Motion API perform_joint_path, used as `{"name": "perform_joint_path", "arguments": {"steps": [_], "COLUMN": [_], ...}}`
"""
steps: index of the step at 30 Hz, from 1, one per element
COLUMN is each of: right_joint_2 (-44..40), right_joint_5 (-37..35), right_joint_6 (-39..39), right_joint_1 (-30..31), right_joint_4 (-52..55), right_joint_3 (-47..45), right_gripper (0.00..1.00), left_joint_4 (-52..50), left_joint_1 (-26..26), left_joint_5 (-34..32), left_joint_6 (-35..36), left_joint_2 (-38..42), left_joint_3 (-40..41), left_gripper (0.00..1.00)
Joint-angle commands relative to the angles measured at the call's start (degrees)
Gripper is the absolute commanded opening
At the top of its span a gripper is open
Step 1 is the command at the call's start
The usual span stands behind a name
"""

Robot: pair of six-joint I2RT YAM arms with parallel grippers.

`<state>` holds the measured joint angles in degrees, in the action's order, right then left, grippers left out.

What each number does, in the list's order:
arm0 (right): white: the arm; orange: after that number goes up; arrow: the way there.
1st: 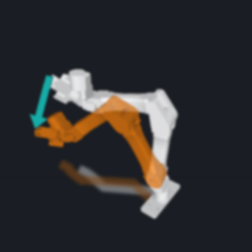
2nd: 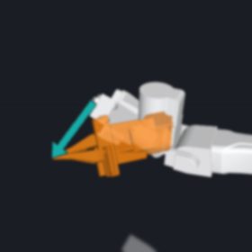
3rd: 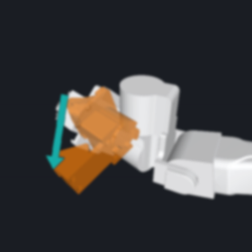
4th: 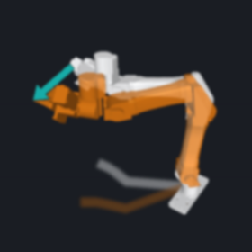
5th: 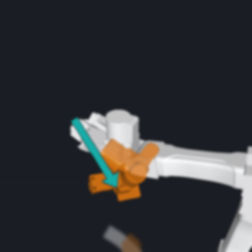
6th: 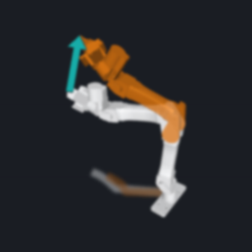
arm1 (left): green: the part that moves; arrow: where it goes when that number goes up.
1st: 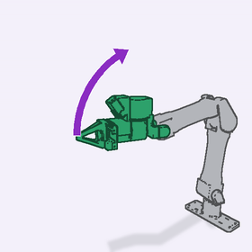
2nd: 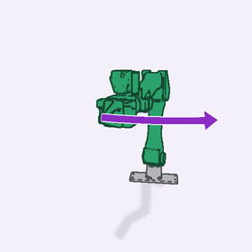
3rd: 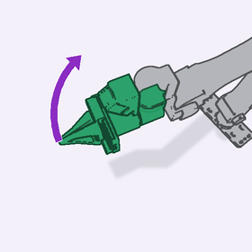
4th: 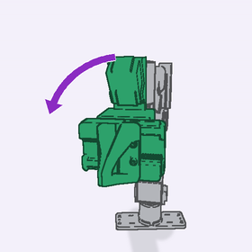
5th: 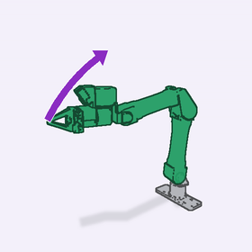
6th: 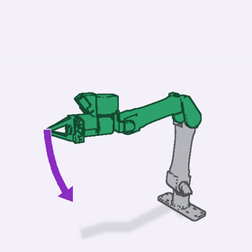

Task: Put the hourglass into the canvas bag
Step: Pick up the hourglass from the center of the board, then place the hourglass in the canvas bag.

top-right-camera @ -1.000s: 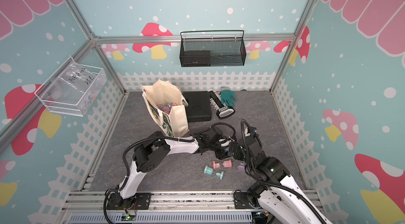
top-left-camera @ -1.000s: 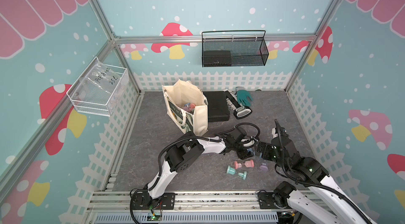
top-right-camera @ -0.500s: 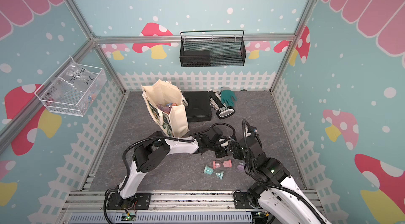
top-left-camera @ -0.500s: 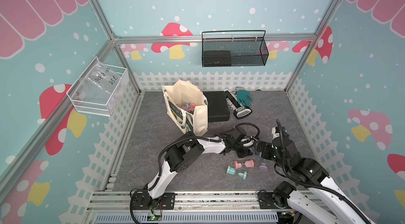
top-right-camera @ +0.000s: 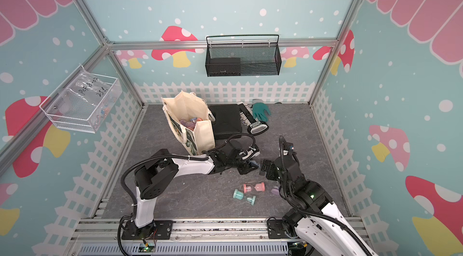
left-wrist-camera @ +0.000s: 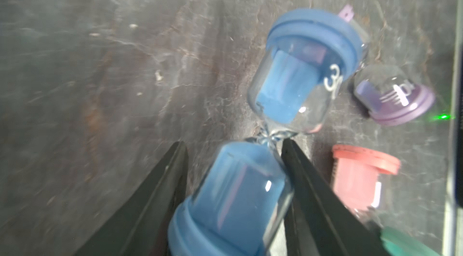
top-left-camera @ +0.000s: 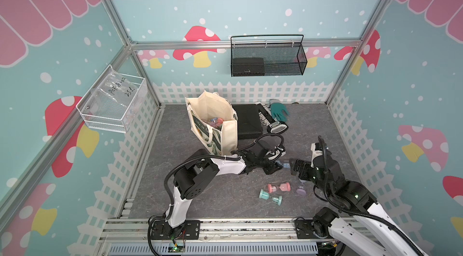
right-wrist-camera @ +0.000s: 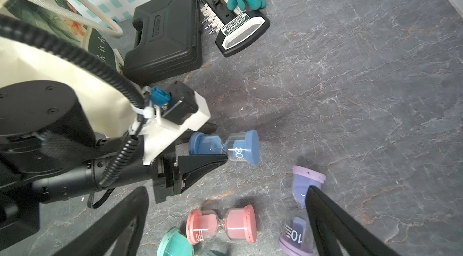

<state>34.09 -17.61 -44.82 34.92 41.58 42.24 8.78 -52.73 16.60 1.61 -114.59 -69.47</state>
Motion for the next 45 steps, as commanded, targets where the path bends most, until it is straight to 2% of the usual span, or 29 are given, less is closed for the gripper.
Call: {"name": "perform_joint_path", "arguments": {"steps": [1, 4, 10, 13, 17, 20, 26, 32, 37, 45], "right_joint_2": [-0.35, 0.4, 2.8, 3.47, 4.82, 6.08, 10.25, 16.19, 19.18, 23.8], "right_joint_5": [-1.23, -0.95, 1.26, 2.97, 7.55, 10.81, 16.37, 23.68, 25.07, 27.7], "right_joint_6": [2.32, 5.31, 11.56, 14.51, 17.54, 19.38, 22.63, 24.79, 24.33, 24.22], "right_joint_1": [-0.09, -0.05, -0.09, -0.05, -0.1, -0.05, -0.08, -0.03, -0.1, -0.11], "right_joint_4": [-3.34, -5.22, -10.46, -13.84, -18.93, -23.22, -30.97, -38.61, -44.94, -50.91], "right_joint_3": [1.17, 1.81, 4.25, 4.1, 4.09, 3.56, 2.53, 3.24, 2.77, 3.42], "right_gripper": [1.0, 1.0, 0.99, 0.99, 1.0, 1.0, 0.99, 1.0, 1.0, 1.0], "left_joint_4": [1.08, -2.01, -11.98, -16.28, -20.9, -24.64, -32.54, -40.46, -44.21, -47.95], "left_joint_1": [-0.19, 0.08, 0.08, 0.08, 0.09, 0.24, 1.17, 3.85, 7.7, 16.31], "left_joint_5": [-3.7, -5.12, -14.46, -18.87, -21.6, -27.67, -34.52, -43.38, -47.92, -45.93], "left_joint_6": [-3.67, -6.61, -11.99, -12.59, -12.23, -13.63, -13.34, -12.96, -12.68, -13.36], "left_joint_2": [5.68, 9.75, 19.28, 23.88, 29.14, 32.45, 37.82, 39.3, 37.89, 31.15], "left_joint_3": [0.99, 1.52, 0.3, -0.32, -1.19, -2.25, -6.21, -11.56, -14.63, -19.93], "left_gripper": [0.32, 0.31, 0.28, 0.28, 0.28, 0.26, 0.25, 0.23, 0.24, 0.23]}}
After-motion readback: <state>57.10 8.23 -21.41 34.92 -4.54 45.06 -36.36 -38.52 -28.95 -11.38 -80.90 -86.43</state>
